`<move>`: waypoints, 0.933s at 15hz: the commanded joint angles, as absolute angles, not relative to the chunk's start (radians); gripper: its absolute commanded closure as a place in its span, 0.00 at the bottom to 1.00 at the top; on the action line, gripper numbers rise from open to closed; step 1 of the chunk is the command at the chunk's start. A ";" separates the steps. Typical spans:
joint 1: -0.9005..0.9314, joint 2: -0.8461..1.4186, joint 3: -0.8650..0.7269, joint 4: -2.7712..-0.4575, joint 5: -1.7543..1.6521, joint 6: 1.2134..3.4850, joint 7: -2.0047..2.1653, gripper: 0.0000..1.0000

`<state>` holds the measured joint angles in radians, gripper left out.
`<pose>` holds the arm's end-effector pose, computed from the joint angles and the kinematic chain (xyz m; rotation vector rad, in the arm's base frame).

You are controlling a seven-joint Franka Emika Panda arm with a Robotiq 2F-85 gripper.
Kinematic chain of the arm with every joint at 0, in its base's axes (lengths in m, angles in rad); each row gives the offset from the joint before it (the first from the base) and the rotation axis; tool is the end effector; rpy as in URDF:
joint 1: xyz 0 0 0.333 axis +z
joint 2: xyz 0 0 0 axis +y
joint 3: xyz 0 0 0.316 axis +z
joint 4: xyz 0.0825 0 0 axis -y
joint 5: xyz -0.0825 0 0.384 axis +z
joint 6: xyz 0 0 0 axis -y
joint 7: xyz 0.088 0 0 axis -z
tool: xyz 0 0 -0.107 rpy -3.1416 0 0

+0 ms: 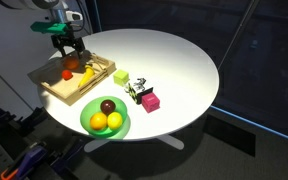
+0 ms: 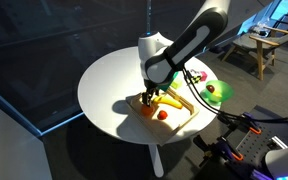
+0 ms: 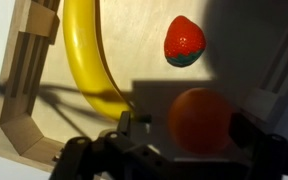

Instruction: Take the orange out of the bowl and place it on the tray

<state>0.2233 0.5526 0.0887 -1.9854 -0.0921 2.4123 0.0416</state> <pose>0.5677 0.1821 0.1734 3.0622 0.5140 -0.1843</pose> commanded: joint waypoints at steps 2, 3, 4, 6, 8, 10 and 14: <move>0.225 0.499 0.083 -1.992 -0.093 2.332 0.095 0.00; 0.224 0.492 0.083 -1.993 -0.091 2.321 0.100 0.00; 0.223 0.482 0.083 -1.995 -0.090 2.307 0.109 0.00; 0.220 0.465 0.082 -1.999 -0.089 2.290 0.123 0.00; 0.216 0.447 0.081 -2.003 -0.086 2.276 0.130 0.00; 0.212 0.430 0.078 -2.008 -0.084 2.266 0.142 0.00; 0.202 0.390 0.069 -2.026 -0.083 2.234 0.171 0.00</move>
<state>0.2128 0.4458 0.0730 -1.9924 -0.0904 2.2683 0.1394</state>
